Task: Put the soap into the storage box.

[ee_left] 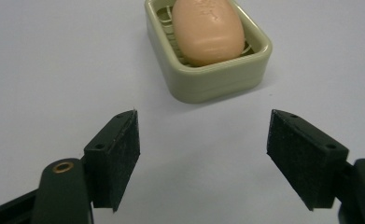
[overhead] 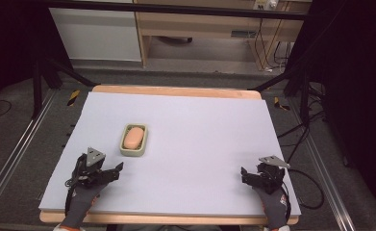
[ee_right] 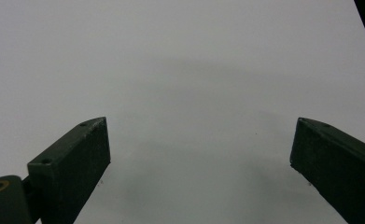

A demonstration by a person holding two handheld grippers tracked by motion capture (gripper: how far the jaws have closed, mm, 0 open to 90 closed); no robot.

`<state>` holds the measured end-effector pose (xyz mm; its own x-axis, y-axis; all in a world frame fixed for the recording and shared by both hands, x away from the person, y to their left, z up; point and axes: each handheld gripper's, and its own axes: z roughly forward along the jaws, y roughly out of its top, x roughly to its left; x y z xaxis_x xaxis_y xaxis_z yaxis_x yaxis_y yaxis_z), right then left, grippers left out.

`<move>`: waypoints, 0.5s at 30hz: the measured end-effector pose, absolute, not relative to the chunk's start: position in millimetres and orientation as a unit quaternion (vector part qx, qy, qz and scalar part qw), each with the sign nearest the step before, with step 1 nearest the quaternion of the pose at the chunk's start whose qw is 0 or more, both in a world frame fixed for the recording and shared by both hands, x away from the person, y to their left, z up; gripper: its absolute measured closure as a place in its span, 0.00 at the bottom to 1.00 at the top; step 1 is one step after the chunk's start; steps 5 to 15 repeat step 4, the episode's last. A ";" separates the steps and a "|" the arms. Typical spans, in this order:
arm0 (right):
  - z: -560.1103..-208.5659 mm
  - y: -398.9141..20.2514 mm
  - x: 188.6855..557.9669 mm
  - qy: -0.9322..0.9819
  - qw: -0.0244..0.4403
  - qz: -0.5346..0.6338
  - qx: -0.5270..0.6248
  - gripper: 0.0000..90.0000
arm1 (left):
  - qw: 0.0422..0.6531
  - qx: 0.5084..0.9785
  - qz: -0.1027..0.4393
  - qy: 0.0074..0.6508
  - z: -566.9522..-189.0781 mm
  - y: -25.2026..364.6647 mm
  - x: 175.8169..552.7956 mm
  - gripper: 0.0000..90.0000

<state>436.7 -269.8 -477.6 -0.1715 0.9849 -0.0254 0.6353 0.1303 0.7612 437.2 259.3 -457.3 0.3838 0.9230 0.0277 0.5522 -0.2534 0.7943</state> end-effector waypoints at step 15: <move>-478.1 -269.9 436.8 0.698 0.276 0.312 0.582 0.06 | 0.358 0.741 0.261 0.505 -459.3 271.3 439.9 0.27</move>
